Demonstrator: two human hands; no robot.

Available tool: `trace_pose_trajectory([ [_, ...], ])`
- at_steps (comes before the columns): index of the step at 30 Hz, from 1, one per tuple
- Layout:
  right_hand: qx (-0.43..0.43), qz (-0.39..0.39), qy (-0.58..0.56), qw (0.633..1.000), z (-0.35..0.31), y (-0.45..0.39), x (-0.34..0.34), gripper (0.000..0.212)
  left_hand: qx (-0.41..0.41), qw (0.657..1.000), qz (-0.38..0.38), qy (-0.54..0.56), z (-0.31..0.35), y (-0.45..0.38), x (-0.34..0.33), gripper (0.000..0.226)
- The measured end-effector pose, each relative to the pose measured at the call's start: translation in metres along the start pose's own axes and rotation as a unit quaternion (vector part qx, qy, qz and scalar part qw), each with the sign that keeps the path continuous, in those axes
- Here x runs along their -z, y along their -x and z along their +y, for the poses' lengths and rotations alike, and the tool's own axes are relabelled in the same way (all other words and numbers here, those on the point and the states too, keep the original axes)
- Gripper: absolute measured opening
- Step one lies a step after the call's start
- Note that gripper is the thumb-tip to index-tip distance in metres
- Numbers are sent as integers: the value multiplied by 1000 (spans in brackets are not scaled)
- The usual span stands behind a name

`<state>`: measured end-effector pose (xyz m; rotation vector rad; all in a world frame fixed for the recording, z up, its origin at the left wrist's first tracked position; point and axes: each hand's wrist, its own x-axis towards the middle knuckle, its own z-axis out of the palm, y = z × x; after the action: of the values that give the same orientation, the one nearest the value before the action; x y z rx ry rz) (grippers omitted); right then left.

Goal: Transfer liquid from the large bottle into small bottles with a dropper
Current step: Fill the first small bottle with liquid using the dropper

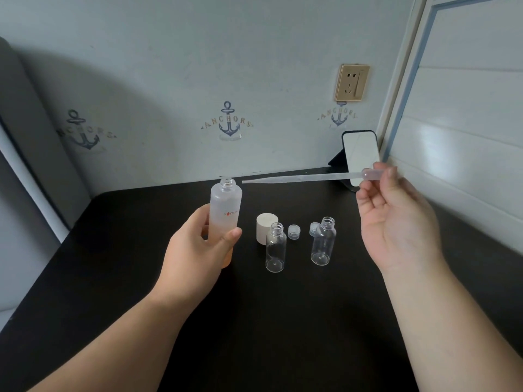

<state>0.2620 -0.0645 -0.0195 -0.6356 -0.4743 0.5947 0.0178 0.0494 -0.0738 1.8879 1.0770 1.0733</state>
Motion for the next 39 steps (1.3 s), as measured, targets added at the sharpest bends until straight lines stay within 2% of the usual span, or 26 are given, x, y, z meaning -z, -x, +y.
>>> trace_pose_trajectory([
  [3, 7, -5, 3, 1000, 0, -1, 1, 15, -7, 1000, 7, -7, 1, 0, -2, 43],
  [5, 12, -13, 6, 1000, -1, -2, 2, 13, -18, 1000, 4, -15, 3, 1, -2, 38],
  [10, 35, -34, 59, 997, -3, -1, 3, 18, -45, 998, -5, -52, 10, 2, -3, 52],
  [18, 52, -46, 76, 995, -6, -2, 3, 14, -57, 995, 8, -83, 1, 0, -4, 45],
  [27, 71, -53, 89, 992, -10, -3, 5, 33, -97, 986, 34, -130, 1, -2, -2, 45],
  [39, 69, -75, 115, 988, 0, 4, -7, 11, -111, 980, 19, -165, 4, -1, -5, 50],
])
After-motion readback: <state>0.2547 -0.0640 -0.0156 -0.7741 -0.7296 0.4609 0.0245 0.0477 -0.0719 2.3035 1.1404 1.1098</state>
